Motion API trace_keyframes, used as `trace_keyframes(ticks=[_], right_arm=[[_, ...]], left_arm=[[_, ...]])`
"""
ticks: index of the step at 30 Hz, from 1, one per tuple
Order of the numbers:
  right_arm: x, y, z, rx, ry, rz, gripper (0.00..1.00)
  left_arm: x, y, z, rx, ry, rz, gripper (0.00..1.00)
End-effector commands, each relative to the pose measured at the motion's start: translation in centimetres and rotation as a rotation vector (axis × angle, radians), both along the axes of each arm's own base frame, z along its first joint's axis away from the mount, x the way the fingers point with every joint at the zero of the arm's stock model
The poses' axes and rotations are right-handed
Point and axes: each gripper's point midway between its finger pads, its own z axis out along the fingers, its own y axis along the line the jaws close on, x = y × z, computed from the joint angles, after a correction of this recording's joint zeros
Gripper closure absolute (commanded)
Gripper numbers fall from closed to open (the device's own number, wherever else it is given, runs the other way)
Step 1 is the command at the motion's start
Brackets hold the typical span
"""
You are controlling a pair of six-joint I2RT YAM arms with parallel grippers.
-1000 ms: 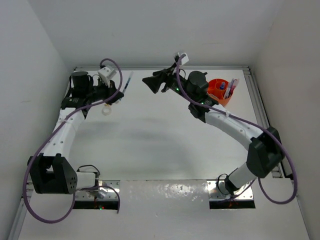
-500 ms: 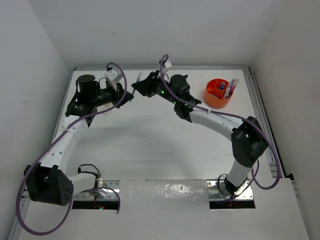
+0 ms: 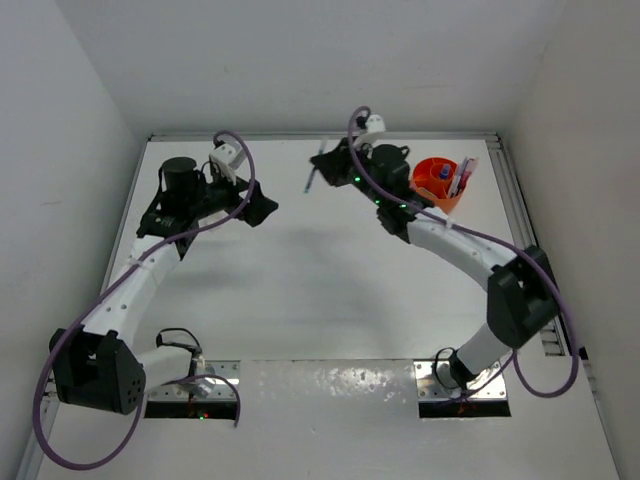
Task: Sort the stationery into containers
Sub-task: Place the pen in the storage box.
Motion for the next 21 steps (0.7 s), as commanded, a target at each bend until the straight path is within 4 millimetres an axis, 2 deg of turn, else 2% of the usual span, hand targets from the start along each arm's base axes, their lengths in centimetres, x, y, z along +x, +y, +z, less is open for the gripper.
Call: trace_keyframes(ticks=[1,2,3,4,5,6,7,8,10,13,14,15,17,18,20,21], right_arm=[[2.8,-11.1,1.7,-0.271,-0.125,-0.334,1.00],[3.6,-16.2,2.3,-0.325,-0.124,-0.503,1.00],[3.6,-19.2,0.3,-0.417,-0.097,-0.567,1.00],[3.7,-21.8,-0.4,-0.449,-0.082,-0.632,1.00],[4.1,-26.2,-0.7,-0.476,-0.063,-0.739,1.00],[3.9,-28.4,-1.9,-0.500,-0.041,-0.782,1.00],[4.0,-29.9,-2.6,-0.507,-0.023,-0.805,1.00],[4.4,-32.8,-3.2,-0.513,0.003,-0.854,1.00],[5.3,-35.0,-4.6,-0.520,0.028,-0.879,1.00],[6.5,-36.8,-5.0,-0.505,-0.015,-0.924,1.00],[7.0,-37.0,-4.5,-0.523,-0.042,-0.932,1.00],[7.5,-37.6,-5.3,-0.553,-0.024,-0.950,1.00],[8.3,-38.1,-4.9,-0.568,-0.034,-0.976,1.00],[8.6,-38.7,-5.7,-0.574,-0.019,-0.989,1.00],[9.1,-39.1,-5.7,-0.557,-0.019,-0.999,1.00],[9.4,-39.2,-6.4,-0.562,-0.004,-0.997,1.00]], left_arm=[[0.9,1.9,0.1,0.016,-0.042,0.154,0.00],[0.8,2.6,-1.6,0.030,-0.011,0.195,0.00],[0.7,3.2,-2.0,0.038,-0.009,0.228,0.00],[1.0,4.1,-2.6,0.055,-0.008,0.279,0.00],[0.8,4.4,-3.1,0.054,0.000,0.298,0.00],[0.5,4.9,-4.3,0.058,0.018,0.315,0.00],[0.4,5.0,-4.6,0.056,0.018,0.324,0.00],[0.3,5.0,-4.9,0.049,0.024,0.327,0.00],[0.0,5.0,-5.5,0.043,0.033,0.328,0.00],[0.1,5.2,-5.7,0.042,0.027,0.338,0.00],[0.1,5.5,-5.6,0.043,0.025,0.346,0.00],[0.3,5.7,-5.6,0.046,0.023,0.359,0.00],[0.3,6.1,-5.6,0.049,0.026,0.373,0.00],[0.3,6.2,-5.7,0.052,0.031,0.377,0.00],[0.4,6.4,-5.9,0.053,0.041,0.385,0.00],[0.4,6.5,-5.8,0.055,0.040,0.388,0.00]])
